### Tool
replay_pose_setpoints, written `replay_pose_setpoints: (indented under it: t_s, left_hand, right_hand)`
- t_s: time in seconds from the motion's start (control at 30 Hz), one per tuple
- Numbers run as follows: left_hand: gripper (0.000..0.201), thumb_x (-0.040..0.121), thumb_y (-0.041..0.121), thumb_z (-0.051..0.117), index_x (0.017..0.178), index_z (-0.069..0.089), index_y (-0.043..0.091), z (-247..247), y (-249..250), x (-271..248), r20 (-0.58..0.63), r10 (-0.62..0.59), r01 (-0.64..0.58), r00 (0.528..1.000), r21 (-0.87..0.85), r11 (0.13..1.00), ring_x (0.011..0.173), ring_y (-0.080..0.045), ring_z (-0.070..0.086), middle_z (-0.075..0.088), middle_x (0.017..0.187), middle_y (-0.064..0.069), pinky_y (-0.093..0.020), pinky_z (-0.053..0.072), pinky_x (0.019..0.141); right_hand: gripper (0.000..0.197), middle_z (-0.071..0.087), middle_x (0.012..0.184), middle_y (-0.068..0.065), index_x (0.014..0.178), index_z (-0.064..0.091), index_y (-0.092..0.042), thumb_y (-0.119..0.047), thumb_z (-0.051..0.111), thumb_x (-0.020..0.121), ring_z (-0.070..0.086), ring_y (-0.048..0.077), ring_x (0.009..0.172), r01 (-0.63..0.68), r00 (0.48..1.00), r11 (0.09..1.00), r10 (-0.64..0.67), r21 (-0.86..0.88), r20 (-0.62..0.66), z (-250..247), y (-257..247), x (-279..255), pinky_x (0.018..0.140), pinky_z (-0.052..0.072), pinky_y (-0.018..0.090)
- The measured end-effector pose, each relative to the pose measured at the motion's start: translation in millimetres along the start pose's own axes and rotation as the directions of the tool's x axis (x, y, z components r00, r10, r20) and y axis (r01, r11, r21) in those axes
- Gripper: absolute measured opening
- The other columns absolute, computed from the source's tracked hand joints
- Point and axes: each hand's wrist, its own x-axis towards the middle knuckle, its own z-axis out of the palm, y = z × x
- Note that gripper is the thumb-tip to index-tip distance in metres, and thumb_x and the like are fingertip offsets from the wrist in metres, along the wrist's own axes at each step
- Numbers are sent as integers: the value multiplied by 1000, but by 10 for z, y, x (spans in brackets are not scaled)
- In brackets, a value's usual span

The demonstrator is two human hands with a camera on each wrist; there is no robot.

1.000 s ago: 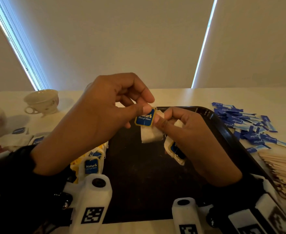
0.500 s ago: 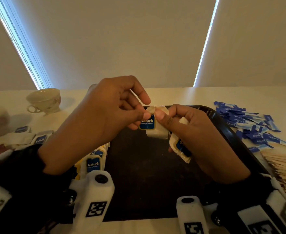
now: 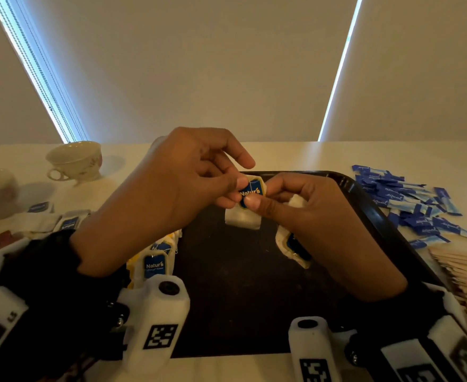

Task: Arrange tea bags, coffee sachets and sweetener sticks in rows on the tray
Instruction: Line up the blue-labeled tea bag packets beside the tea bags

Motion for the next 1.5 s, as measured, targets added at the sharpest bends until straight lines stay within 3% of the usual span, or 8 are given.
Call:
replay_pose_setpoints:
  t_s: [0.17, 0.23, 0.47, 0.6, 0.7, 1.0, 1.23, 1.5]
  left_hand:
    - [20, 77, 43, 60, 90, 69, 32, -14, -29, 15, 63, 65, -81, 996, 288, 954, 76, -6, 65, 65, 84, 10, -31, 57, 71]
    - [28, 69, 56, 58, 88, 68, 37, -30, -13, 14, 93, 52, -78, 994, 301, 950, 82, -3, 61, 61, 85, 14, -21, 53, 72]
    - [3, 77, 28, 68, 77, 66, 30, -116, 7, 8, 132, 28, -59, 991, 234, 970, 72, -3, 66, 69, 78, 10, -15, 54, 60]
    - [21, 70, 36, 63, 83, 66, 19, -383, 17, -93, 128, -55, 28, 990, 199, 980, 72, -7, 69, 71, 80, 6, -22, 58, 61]
    - [26, 70, 34, 63, 86, 66, 14, -527, -4, -235, 199, -137, 90, 970, 232, 969, 71, -8, 70, 72, 79, 6, -26, 59, 62]
    - [15, 75, 28, 69, 85, 69, 17, -491, -407, -611, 397, -436, 314, 808, 336, 888, 71, -9, 69, 73, 78, 5, -27, 58, 66]
    - [8, 82, 39, 67, 84, 59, 40, -521, -660, -538, 330, -366, 42, 870, 689, 723, 75, 22, 45, 54, 78, 23, -2, 36, 64]
    - [23, 83, 46, 62, 103, 51, 40, -470, -669, -579, 312, -276, -87, 909, 791, 606, 79, 3, 48, 46, 87, 24, -11, 37, 64]
  right_hand:
    - [8, 69, 73, -3, 70, 64, -22, -26, 70, 74, 62, 1, 68, -9, 1000, 1000, 9, -20, 6, -2, 3, 10, 64, 48, 10]
    - [11, 69, 71, -1, 71, 65, -19, -28, 70, 71, 62, 1, 65, -14, 1000, 1000, 14, -15, -3, 0, -13, 8, 63, 48, 10]
    - [24, 71, 79, 3, 74, 67, -20, -39, 68, 59, 67, 14, 72, -59, 997, 998, 59, -22, 42, 13, -65, 3, 66, 53, 17]
    - [32, 72, 84, 8, 76, 69, -23, -49, 64, 60, 61, 29, 56, -133, 991, 991, 132, 31, 36, -39, -111, 2, 54, 51, 41]
    - [28, 73, 90, 0, 76, 68, -20, -46, 60, 70, 55, 1, 46, -203, 977, 973, 208, 111, -38, -74, -112, 22, 46, 48, 20]
    - [36, 72, 85, 2, 81, 64, -15, -44, 46, 93, 48, 1, 37, -370, 918, 912, 388, 178, -83, -97, -50, 59, 36, 39, 17]
    - [46, 71, 96, 7, 95, 64, -15, -55, 40, 92, 50, 4, 40, -536, 841, 817, 538, 211, 54, -113, -16, 75, 34, 36, 18]
    - [29, 66, 102, 13, 114, 59, -14, -28, 58, 88, 58, 14, 67, -645, 759, 683, 625, 341, 183, -156, -95, 26, 36, 42, 16]
